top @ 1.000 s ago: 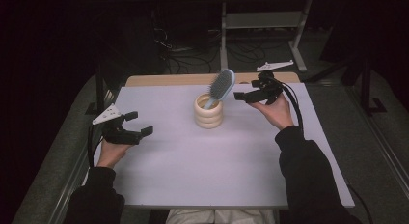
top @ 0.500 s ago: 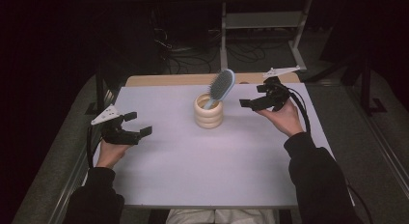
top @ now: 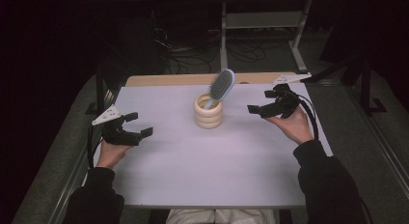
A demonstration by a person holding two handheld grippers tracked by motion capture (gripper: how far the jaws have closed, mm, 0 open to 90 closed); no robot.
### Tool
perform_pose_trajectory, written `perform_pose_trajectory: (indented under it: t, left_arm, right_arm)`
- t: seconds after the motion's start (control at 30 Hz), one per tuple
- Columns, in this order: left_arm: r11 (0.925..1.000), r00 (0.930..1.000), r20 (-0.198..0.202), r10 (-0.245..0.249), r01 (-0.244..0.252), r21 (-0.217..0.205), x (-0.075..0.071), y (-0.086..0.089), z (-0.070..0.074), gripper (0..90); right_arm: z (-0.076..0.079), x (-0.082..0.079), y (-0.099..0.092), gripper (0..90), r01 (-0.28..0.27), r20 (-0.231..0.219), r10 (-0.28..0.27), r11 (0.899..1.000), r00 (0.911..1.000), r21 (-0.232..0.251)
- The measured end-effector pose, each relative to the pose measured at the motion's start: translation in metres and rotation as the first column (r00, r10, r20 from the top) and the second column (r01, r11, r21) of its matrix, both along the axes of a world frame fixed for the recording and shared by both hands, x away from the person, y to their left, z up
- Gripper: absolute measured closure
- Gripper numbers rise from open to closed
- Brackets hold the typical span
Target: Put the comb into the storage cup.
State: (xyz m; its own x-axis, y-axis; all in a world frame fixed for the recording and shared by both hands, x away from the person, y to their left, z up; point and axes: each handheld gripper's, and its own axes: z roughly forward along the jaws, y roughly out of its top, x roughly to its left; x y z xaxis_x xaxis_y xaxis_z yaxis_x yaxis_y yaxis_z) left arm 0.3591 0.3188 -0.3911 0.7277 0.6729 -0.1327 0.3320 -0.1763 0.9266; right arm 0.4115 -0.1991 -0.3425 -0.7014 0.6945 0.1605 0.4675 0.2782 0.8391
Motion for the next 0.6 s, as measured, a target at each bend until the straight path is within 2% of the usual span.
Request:
perform_pose_trajectory:
  t: [0.27, 0.5, 0.6]
  left_arm:
    - [0.9999, 0.9999, -0.005, -0.015, 0.015, 0.006, -0.002, -0.003, 0.000, 0.0]
    - [0.9999, 0.9999, -0.006, -0.012, 0.012, 0.005, -0.003, -0.003, -0.001, 0.0]
    - [0.9998, 0.9998, -0.010, -0.014, 0.015, 0.012, -0.003, -0.003, -0.002, 0.0]
  right_arm:
    - [-0.006, -0.011, -0.010, 0.0, 0.001, 0.005, -0.001, 1.000, 1.0000, 0.008]
    - [-0.011, -0.018, -0.018, 0.0, 0.009, 0.002, -0.009, 1.000, 1.0000, -0.001]
    - [-0.013, -0.022, -0.019, 0.0, 0.008, 0.004, -0.008, 1.000, 1.0000, -0.020]
